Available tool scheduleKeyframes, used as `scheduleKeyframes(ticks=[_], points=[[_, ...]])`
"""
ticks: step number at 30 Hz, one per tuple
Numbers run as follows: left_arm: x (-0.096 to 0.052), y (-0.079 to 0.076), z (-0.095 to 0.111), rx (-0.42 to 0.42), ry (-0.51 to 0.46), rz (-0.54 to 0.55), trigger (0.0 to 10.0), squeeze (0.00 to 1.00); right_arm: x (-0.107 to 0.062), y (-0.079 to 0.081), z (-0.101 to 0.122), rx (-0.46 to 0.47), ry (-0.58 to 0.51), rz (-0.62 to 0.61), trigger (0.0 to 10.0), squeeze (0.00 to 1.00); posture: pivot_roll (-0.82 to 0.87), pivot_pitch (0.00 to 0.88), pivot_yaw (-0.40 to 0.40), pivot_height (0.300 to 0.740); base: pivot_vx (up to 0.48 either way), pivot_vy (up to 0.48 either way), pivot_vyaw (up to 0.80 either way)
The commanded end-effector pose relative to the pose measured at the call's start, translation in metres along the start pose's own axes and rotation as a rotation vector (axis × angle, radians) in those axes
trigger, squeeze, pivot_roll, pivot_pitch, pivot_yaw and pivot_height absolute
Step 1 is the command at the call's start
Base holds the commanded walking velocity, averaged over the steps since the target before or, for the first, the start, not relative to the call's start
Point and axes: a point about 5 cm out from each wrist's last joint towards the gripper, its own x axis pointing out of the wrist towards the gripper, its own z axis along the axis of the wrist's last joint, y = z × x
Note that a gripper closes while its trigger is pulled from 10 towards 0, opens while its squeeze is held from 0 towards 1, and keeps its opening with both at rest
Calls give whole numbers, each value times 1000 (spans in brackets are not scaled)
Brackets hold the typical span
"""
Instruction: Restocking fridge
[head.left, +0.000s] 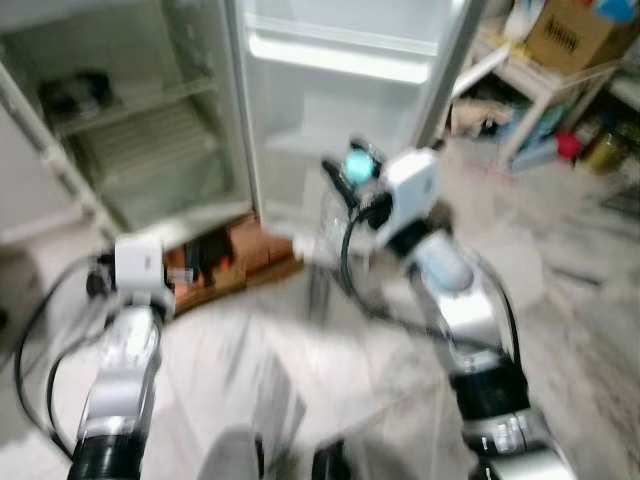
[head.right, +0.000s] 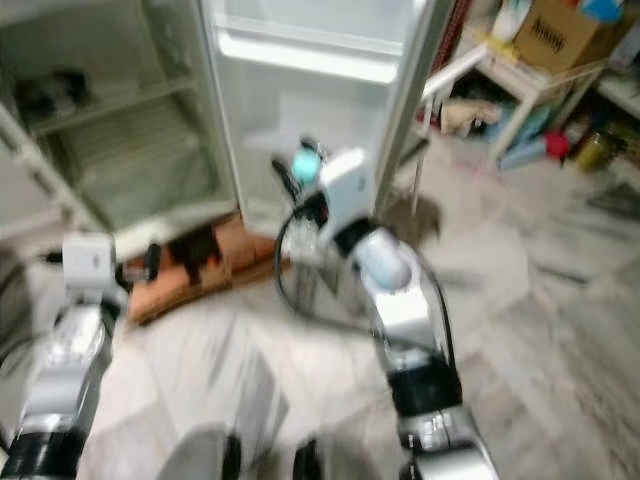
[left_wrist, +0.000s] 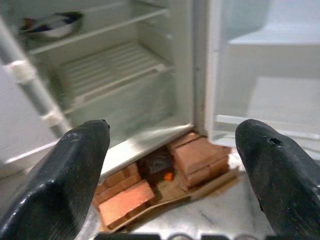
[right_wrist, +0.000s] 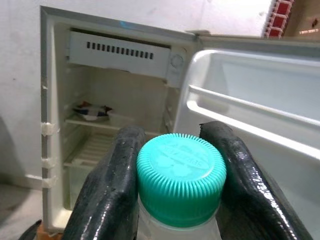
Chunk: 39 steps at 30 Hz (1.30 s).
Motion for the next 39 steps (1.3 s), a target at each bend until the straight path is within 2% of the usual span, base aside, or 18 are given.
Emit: scheduleKeyframes(ticks=[1, 2, 4, 10, 11, 14, 17, 18, 20, 24, 28, 39], points=[[-4, -13, 0, -36, -1, -108, 10000, 0, -6, -8, -2, 4, 6, -44, 10000, 0, 65, 120, -64, 740, 0, 0, 0], [-8, -22, 1, -80, -1, -201, 10000, 0, -7, -9, -4, 10, 12, -52, 10000, 0, 67, 121, -63, 740, 0, 0, 0], [-16, -40, -2, -96, 26, -348, 10000, 0, -7, -9, -7, 16, 16, -66, 10000, 0, 70, 119, -64, 740, 0, 0, 0], [-23, -56, -7, -100, 52, -454, 10000, 0, 1, -9, -5, 34, -1, -92, 10000, 0, 66, 119, -66, 740, 0, 0, 0], [-24, -63, -8, -111, 61, -501, 10000, 0, 5, -7, -4, 40, -9, -94, 10000, 0, 66, 119, -68, 740, 0, 0, 0], [-25, -67, -6, -125, 62, -543, 10000, 0, 8, -5, -3, 49, -15, -91, 10000, 0, 66, 119, -69, 740, 0, 0, 0], [-24, -71, -4, -138, 58, -578, 10000, 0, 12, -1, -2, 74, -21, -81, 10000, 0, 67, 118, -69, 740, 0, 0, 0], [-23, -75, -1, -141, 55, -603, 10000, 0, 15, 2, -2, 107, -14, -69, 10000, 0, 71, 118, -72, 740, 0, 0, 0], [-22, -76, -1, -139, 52, -608, 10000, 0, 16, 4, -3, 128, -11, -66, 10000, 0, 73, 117, -73, 740, 0, 0, 0], [-8, -81, 1, -105, 29, -550, 10000, 0, 20, 13, 0, 293, 6, -28, 10000, 0, 64, 115, -74, 740, 0, 0, 0], [-1, -78, 3, -102, 14, -491, 10000, 0, 18, 16, 2, 335, 20, 22, 10000, 0, 55, 113, -74, 740, 0, 0, 0], [3, -69, -1, -86, 12, -439, 10000, 0, 10, 16, -2, 341, 72, 87, 10000, 0, 59, 114, -77, 740, 0, 0, 0]])
